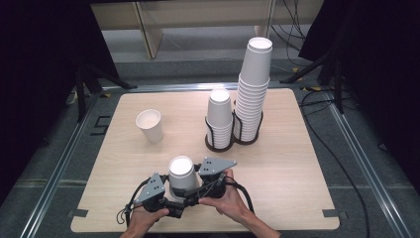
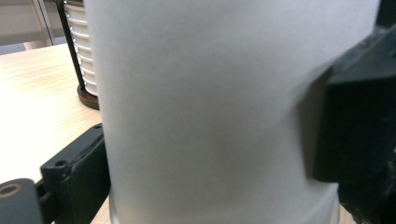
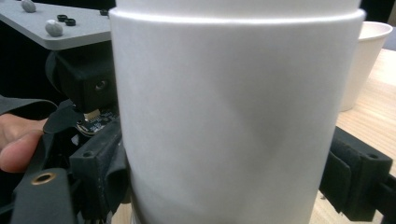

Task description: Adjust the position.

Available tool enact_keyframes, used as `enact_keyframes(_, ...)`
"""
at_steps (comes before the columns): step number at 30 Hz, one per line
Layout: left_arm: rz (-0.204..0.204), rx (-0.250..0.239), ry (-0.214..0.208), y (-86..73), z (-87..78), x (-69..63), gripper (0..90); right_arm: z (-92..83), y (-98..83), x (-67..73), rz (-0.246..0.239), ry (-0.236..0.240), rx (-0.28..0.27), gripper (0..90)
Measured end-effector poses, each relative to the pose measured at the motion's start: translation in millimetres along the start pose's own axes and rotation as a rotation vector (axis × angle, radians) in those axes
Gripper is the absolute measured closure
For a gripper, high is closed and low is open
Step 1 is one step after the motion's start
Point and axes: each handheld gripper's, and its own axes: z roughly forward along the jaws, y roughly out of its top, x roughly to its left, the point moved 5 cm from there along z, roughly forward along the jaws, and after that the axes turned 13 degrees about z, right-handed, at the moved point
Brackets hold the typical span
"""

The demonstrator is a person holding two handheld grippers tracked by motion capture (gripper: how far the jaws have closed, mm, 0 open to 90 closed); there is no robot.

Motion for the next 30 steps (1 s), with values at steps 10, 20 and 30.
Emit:
enact_keyframes(10,0.081,0.043,-0.001,0.6,-2.0,0.1,7.5,-8.0,8.6,0.3,-0.014,-0.03,0.033,14.0)
enact_keyframes(20,0.182,0.101,-0.013,-0.7,0.2,-4.4,8.8,-24.1,22.8,1.7,-0.021,-0.02,0.079,15.8)
enact_keyframes(30,0.284,0.214,-0.044,-4.2,-2.3,-6.4,9.3,-42.3,30.0,2.4,-0.04,0.0,0.218,17.1)
